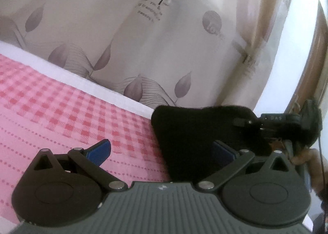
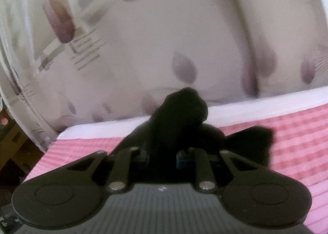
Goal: Fold small clothes
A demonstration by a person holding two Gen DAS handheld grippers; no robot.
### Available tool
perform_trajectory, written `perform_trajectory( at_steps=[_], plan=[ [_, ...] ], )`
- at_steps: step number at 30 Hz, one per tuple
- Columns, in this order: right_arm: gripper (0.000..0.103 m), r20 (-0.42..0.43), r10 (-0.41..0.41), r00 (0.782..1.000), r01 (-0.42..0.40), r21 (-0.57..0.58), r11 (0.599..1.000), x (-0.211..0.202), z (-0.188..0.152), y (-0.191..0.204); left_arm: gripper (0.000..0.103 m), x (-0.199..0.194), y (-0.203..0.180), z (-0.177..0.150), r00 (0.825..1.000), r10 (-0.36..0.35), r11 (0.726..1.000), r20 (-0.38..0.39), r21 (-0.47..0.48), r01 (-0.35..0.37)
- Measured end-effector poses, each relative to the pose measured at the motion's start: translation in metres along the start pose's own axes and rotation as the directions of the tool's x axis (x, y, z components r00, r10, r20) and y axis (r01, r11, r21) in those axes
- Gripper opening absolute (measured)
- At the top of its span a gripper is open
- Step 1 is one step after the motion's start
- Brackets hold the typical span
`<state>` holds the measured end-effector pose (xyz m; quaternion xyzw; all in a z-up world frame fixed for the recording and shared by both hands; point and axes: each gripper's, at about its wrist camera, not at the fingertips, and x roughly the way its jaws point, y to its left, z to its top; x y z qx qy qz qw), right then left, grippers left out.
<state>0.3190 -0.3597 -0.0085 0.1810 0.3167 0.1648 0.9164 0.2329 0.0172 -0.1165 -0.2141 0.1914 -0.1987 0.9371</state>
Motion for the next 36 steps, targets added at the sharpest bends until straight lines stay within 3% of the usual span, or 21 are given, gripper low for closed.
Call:
perform_trajectory(
  at_steps=[6, 14, 17, 20, 24, 28, 32, 33, 35, 36],
  plan=[
    [0.021, -0.04, -0.046, 0.998, 0.049, 0.061, 0.997, 0.003, -0.014, -0.054, 0.103, 0.003, -0.001, 0.0, 1.0, 0.013, 1.0, -0.01, 0.01, -0.013],
    [0.021, -0.078, -0.005, 0.997, 0.01, 0.068, 0.998, 0.018, -0.022, -0.072, 0.103, 0.004, 0.004, -0.002, 0.999, 0.026, 1.0, -0.019, -0.01, -0.026],
    [0.026, -0.05, 0.029, 0.998, -0.021, 0.163, 0.986, 0.015, -0.025, -0.083, 0.103, 0.005, 0.003, -0.002, 0.999, 0.029, 1.0, -0.019, 0.001, -0.029],
    [0.037, 0.021, 0.088, 0.996, -0.09, 0.293, 0.952, -0.006, -0.039, -0.094, 0.103, 0.004, 0.003, -0.002, 0.999, 0.031, 1.0, -0.019, 0.006, -0.031],
    [0.05, 0.117, 0.136, 0.984, -0.166, 0.302, 0.939, -0.053, -0.071, -0.087, 0.103, 0.005, 0.005, -0.001, 0.999, 0.031, 1.0, -0.026, -0.002, -0.031],
    [0.05, 0.09, 0.142, 0.986, -0.162, 0.283, 0.946, -0.075, -0.098, -0.074, 0.103, 0.005, 0.005, -0.002, 0.999, 0.033, 0.999, -0.028, -0.001, -0.033],
    [0.05, 0.007, 0.153, 0.988, -0.151, 0.236, 0.96, -0.068, -0.114, -0.058, 0.103, 0.006, 0.005, -0.001, 0.999, 0.037, 0.999, -0.03, 0.001, -0.037],
    [0.049, -0.004, 0.157, 0.988, -0.152, 0.226, 0.962, -0.064, -0.118, -0.055, 0.103, 0.006, 0.006, -0.001, 0.999, 0.037, 0.999, -0.031, 0.002, -0.037],
    [0.026, -0.013, 0.132, 0.991, -0.128, 0.174, 0.976, -0.062, -0.122, -0.048, 0.103, 0.006, 0.006, -0.001, 0.999, 0.041, 0.999, -0.031, 0.004, -0.041],
    [0.007, -0.028, 0.119, 0.993, -0.113, 0.164, 0.98, -0.061, -0.122, -0.046, 0.103, 0.005, 0.006, -0.001, 0.999, 0.044, 0.999, -0.031, 0.004, -0.044]
  ],
)
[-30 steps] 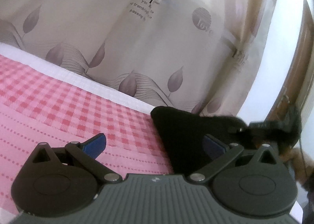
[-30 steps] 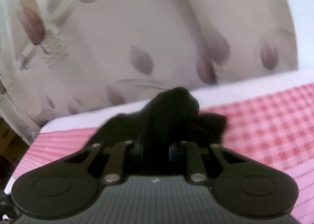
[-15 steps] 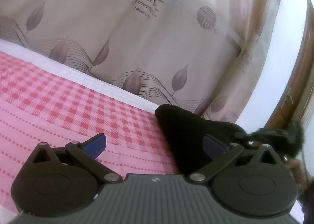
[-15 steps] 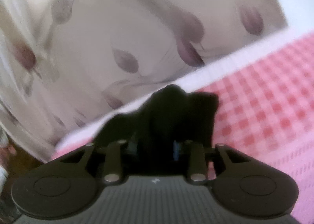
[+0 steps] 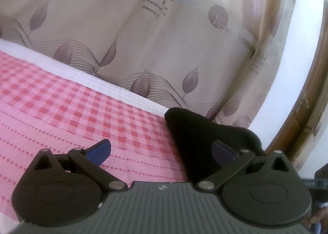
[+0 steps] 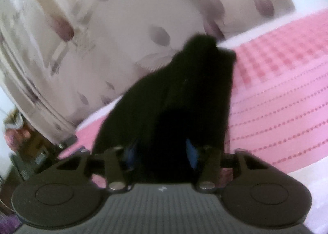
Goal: Fold small clothes
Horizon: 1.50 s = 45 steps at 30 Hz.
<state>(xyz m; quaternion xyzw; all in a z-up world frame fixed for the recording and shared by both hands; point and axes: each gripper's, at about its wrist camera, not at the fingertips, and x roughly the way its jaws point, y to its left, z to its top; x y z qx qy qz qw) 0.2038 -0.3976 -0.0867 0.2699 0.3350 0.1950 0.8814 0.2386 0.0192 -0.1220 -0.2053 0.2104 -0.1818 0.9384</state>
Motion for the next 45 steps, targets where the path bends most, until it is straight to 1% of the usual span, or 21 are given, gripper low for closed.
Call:
perform_trajectory(
  at_steps=[2, 5, 7, 10, 13, 16, 18, 21, 24, 26, 27, 30, 31, 33, 34, 36, 37, 40, 42, 44, 45],
  plan=[
    [0.006, 0.003, -0.01, 1.0, 0.01, -0.007, 1.0, -0.005, 0.0, 0.001, 0.103, 0.0, 0.001, 0.0, 1.0, 0.004, 1.0, 0.001, -0.003, -0.004],
    [0.006, 0.041, -0.026, 0.999, 0.029, -0.064, 0.998, -0.034, 0.008, 0.007, 0.103, -0.001, 0.001, 0.0, 1.0, 0.012, 1.0, 0.004, -0.005, -0.012],
    [0.006, 0.038, -0.051, 0.998, 0.054, -0.08, 0.995, -0.047, 0.009, 0.003, 0.103, -0.001, 0.0, 0.0, 1.0, 0.011, 1.0, 0.002, 0.003, -0.011],
    [0.006, -0.035, -0.098, 0.995, 0.094, -0.088, 0.992, -0.035, 0.002, -0.01, 0.103, -0.001, -0.003, 0.0, 1.0, 0.016, 1.0, 0.003, 0.022, -0.016],
    [0.006, -0.016, -0.072, 0.997, 0.072, -0.037, 0.997, -0.028, -0.004, -0.019, 0.103, -0.003, -0.005, -0.001, 1.0, 0.011, 0.999, 0.008, 0.04, -0.012],
    [0.006, 0.011, -0.053, 0.999, 0.053, -0.015, 0.998, -0.027, -0.008, -0.025, 0.103, -0.006, -0.016, 0.001, 1.0, -0.029, 0.998, 0.009, 0.051, 0.028],
    [0.006, 0.015, -0.049, 0.999, 0.05, -0.012, 0.999, -0.028, -0.009, -0.026, 0.103, -0.006, -0.033, 0.005, 0.995, -0.1, 0.994, 0.005, 0.035, 0.1],
    [0.006, 0.021, -0.048, 0.999, 0.048, -0.009, 0.999, -0.027, -0.01, -0.027, 0.103, 0.007, -0.08, 0.007, 0.978, -0.209, 0.973, -0.026, 0.093, 0.211],
    [0.006, 0.023, -0.032, 0.999, 0.032, 0.003, 0.999, -0.028, -0.011, -0.03, 0.103, 0.024, -0.132, -0.002, 0.948, -0.313, 0.922, -0.058, 0.22, 0.318],
    [0.006, 0.024, -0.013, 1.0, 0.013, 0.018, 1.0, -0.03, -0.011, -0.033, 0.103, 0.04, -0.158, -0.013, 0.928, -0.363, 0.892, -0.086, 0.257, 0.373],
    [0.006, 0.024, 0.0, 1.0, -0.001, 0.028, 1.0, -0.031, -0.011, -0.035, 0.1, 0.051, -0.165, -0.018, 0.921, -0.373, 0.888, -0.111, 0.245, 0.389],
    [0.008, 0.029, 0.076, 0.997, -0.079, 0.115, 0.99, -0.038, -0.007, -0.05, 0.094, 0.087, -0.164, -0.034, 0.87, -0.445, 0.879, -0.212, 0.082, 0.469],
    [0.008, 0.047, 0.09, 0.995, -0.096, 0.143, 0.985, -0.044, -0.003, -0.057, 0.094, 0.094, -0.162, -0.038, 0.86, -0.455, 0.878, -0.232, 0.046, 0.477],
    [0.008, 0.113, 0.094, 0.989, -0.112, 0.169, 0.979, -0.058, 0.011, -0.069, 0.094, 0.097, -0.161, -0.047, 0.859, -0.457, 0.875, -0.23, 0.056, 0.48],
    [0.008, 0.149, 0.068, 0.987, -0.092, 0.156, 0.983, -0.064, 0.023, -0.071, 0.094, 0.097, -0.163, -0.049, 0.858, -0.455, 0.872, -0.239, 0.075, 0.484],
    [0.011, 0.179, 0.041, 0.983, -0.058, 0.093, 0.994, -0.065, 0.049, -0.066, 0.095, 0.098, -0.167, -0.058, 0.848, -0.45, 0.862, -0.28, 0.109, 0.494],
    [0.011, 0.183, 0.045, 0.982, -0.053, 0.036, 0.998, -0.06, 0.064, -0.06, 0.095, 0.1, -0.172, -0.062, 0.85, -0.437, 0.862, -0.294, 0.134, 0.489],
    [0.011, 0.14, 0.003, 0.99, 0.019, -0.151, 0.988, -0.023, 0.096, -0.034, 0.099, 0.102, -0.171, -0.063, 0.845, -0.433, 0.857, -0.315, 0.148, 0.494],
    [0.011, 0.073, 0.002, 0.997, 0.016, -0.249, 0.968, 0.013, 0.108, -0.02, 0.099, 0.105, -0.168, -0.064, 0.839, -0.438, 0.859, -0.323, 0.124, 0.497],
    [0.011, 0.02, -0.039, 0.999, 0.044, -0.3, 0.953, 0.048, 0.116, -0.018, 0.099, 0.106, -0.164, -0.063, 0.831, -0.448, 0.857, -0.329, 0.107, 0.504],
    [0.01, 0.001, -0.063, 0.998, 0.061, -0.289, 0.955, 0.066, 0.12, -0.024, 0.099, 0.106, -0.163, -0.063, 0.829, -0.45, 0.856, -0.332, 0.102, 0.506]
  ],
)
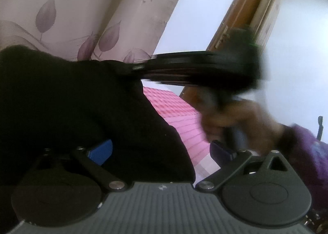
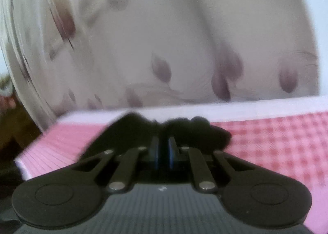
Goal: Fold small clothes
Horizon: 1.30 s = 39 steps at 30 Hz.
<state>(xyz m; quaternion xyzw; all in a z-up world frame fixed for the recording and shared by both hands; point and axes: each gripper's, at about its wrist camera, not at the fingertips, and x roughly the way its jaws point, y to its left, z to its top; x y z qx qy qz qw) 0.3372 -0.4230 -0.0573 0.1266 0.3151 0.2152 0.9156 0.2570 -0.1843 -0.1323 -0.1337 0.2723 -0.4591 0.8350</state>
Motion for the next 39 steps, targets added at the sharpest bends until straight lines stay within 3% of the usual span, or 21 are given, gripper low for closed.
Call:
perform_trajectory(
  at_steps=[4, 6, 8, 12, 16, 20, 23, 25, 26, 30, 33, 37, 39],
  plan=[
    [0.005, -0.039, 0.043, 0.998, -0.036, 0.16, 0.986, 0.046, -0.002, -0.038, 0.098, 0.0, 0.0, 0.002, 1.0, -0.013, 1.0, -0.022, -0.009, 0.013],
    [0.005, -0.025, 0.078, 0.997, -0.069, 0.241, 0.968, 0.056, -0.007, -0.049, 0.098, -0.001, 0.001, 0.003, 0.999, -0.023, 1.0, -0.022, -0.011, 0.022],
    [0.005, 0.003, 0.095, 0.995, -0.093, 0.249, 0.964, 0.056, -0.013, -0.053, 0.098, -0.001, 0.002, 0.003, 0.999, -0.027, 1.0, -0.021, -0.014, 0.027],
    [0.005, 0.064, 0.146, 0.987, -0.159, 0.329, 0.931, 0.049, -0.021, -0.067, 0.099, 0.0, 0.004, 0.005, 1.0, -0.025, 1.0, -0.013, -0.013, 0.025],
    [0.008, 0.235, 0.18, 0.955, -0.266, 0.415, 0.87, 0.013, -0.03, -0.079, 0.102, -0.001, 0.003, 0.005, 1.0, -0.019, 1.0, -0.008, -0.008, 0.019],
    [0.012, 0.224, 0.164, 0.961, -0.246, 0.415, 0.876, -0.026, -0.049, -0.074, 0.103, -0.008, -0.003, 0.003, 1.0, -0.003, 1.0, 0.007, 0.014, 0.003],
    [0.048, 0.194, 0.129, 0.972, -0.202, 0.427, 0.881, -0.05, -0.069, -0.067, 0.103, -0.023, -0.013, 0.005, 1.0, 0.023, 0.999, 0.021, 0.03, -0.023],
    [0.086, 0.22, 0.134, 0.966, -0.221, 0.435, 0.873, -0.067, -0.08, -0.062, 0.103, -0.043, -0.02, 0.005, 0.997, 0.06, 0.998, 0.048, 0.022, -0.061],
    [0.089, 0.234, 0.134, 0.963, -0.226, 0.431, 0.873, -0.072, -0.083, -0.058, 0.103, -0.054, -0.021, 0.007, 0.994, 0.089, 0.996, 0.063, 0.016, -0.09],
    [0.09, 0.209, 0.162, 0.964, -0.238, 0.417, 0.877, -0.071, -0.084, -0.045, 0.103, -0.082, -0.013, 0.028, 0.967, 0.252, 0.967, 0.043, 0.012, -0.253],
    [0.09, 0.113, 0.123, 0.986, -0.155, 0.343, 0.926, -0.062, -0.084, -0.028, 0.103, -0.093, 0.006, 0.05, 0.924, 0.382, 0.924, 0.023, 0.02, -0.382],
    [0.09, 0.041, 0.141, 0.989, -0.146, 0.295, 0.944, -0.048, -0.089, -0.017, 0.103, -0.081, 0.04, 0.067, 0.895, 0.438, 0.898, -0.079, 0.0, -0.439],
    [0.09, 0.016, 0.145, 0.989, -0.144, 0.286, 0.947, -0.041, -0.091, -0.014, 0.103, -0.07, 0.052, 0.069, 0.871, 0.476, 0.878, -0.123, 0.023, -0.477]
  ],
)
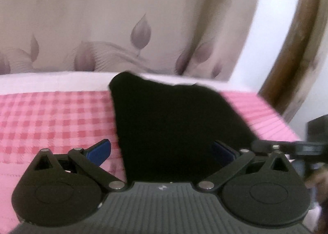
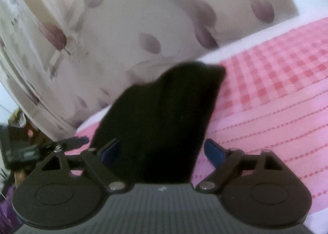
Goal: Fold small clothes
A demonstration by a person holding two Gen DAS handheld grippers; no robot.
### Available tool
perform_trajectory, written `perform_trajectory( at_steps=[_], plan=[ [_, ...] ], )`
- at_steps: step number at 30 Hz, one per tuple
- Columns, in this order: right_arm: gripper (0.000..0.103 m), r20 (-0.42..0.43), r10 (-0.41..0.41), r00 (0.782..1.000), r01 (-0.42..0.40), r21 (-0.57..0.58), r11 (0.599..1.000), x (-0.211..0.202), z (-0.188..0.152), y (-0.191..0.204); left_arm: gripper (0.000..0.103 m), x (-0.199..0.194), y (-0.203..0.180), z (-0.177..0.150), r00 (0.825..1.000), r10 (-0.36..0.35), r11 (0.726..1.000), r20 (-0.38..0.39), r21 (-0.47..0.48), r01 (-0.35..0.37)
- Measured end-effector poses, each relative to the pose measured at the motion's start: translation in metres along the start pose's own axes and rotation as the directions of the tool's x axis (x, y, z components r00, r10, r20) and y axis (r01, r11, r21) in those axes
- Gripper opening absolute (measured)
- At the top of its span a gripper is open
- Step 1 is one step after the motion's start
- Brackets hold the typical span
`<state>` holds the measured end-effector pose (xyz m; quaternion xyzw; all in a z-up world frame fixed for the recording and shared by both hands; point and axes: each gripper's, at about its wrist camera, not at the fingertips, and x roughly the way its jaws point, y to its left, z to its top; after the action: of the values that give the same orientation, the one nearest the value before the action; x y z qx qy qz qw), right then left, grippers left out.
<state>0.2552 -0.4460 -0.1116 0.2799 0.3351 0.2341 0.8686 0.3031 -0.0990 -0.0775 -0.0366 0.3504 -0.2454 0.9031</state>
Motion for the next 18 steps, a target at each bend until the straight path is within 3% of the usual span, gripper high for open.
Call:
perform_trajectory(
  at_steps=[2, 9, 18],
  plan=[
    [0.09, -0.016, -0.018, 1.0, 0.018, -0.007, 1.0, 0.009, 0.001, -0.001, 0.103, 0.01, 0.006, 0.0, 0.999, 0.028, 0.999, -0.023, 0.017, -0.027],
    [0.09, -0.034, 0.03, 0.999, -0.03, -0.006, 1.0, 0.028, 0.009, -0.005, 0.103, 0.036, 0.017, 0.0, 0.997, -0.01, 1.0, -0.076, -0.005, 0.009],
    [0.09, -0.07, 0.073, 0.995, -0.075, -0.038, 0.996, 0.045, 0.017, -0.001, 0.103, 0.053, 0.012, 0.004, 0.996, -0.022, 1.0, -0.083, 0.01, 0.023]
  ],
)
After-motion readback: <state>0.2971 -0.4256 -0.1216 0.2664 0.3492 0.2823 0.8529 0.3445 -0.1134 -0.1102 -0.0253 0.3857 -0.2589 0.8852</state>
